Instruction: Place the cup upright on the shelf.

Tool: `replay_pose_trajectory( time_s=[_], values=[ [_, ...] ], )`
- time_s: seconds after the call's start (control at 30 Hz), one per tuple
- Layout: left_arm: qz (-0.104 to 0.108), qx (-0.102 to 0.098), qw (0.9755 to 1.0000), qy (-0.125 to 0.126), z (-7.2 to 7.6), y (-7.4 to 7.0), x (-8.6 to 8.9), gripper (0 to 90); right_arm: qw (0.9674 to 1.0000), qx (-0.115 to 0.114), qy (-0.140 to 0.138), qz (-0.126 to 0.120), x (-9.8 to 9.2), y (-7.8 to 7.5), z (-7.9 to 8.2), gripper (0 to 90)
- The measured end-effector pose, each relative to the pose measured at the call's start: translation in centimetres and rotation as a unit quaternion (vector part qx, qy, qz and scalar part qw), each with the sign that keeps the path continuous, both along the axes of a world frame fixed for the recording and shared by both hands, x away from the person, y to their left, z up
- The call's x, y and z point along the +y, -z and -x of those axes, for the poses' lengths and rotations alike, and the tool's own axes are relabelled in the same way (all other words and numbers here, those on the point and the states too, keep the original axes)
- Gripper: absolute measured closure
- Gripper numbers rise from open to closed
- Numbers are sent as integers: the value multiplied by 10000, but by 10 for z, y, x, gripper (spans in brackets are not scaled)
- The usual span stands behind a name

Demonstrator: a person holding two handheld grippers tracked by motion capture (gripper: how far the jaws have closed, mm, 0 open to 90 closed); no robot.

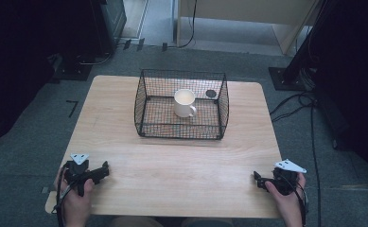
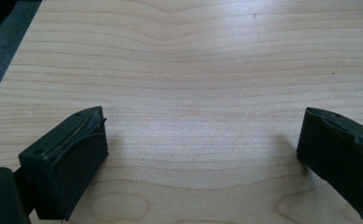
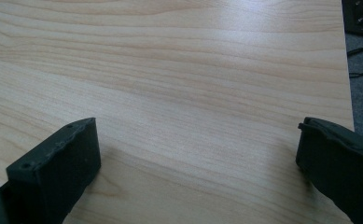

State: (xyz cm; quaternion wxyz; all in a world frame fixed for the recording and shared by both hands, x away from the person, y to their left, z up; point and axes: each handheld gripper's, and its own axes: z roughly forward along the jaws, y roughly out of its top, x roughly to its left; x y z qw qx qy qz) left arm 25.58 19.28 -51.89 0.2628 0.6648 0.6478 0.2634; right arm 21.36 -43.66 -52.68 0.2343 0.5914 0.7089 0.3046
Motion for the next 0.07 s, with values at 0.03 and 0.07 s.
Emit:
replay_pose_trajectory(
  time_s=[0.03, 0.07],
  values=[
    [2, 1, 10000, 2, 0, 0, 0, 18, 10000, 2, 20, 3, 0, 0, 0, 0],
    [1, -1, 10000, 0, 0, 0, 0, 18, 10000, -2, 59, 12, 0, 0, 0, 0]
  ],
)
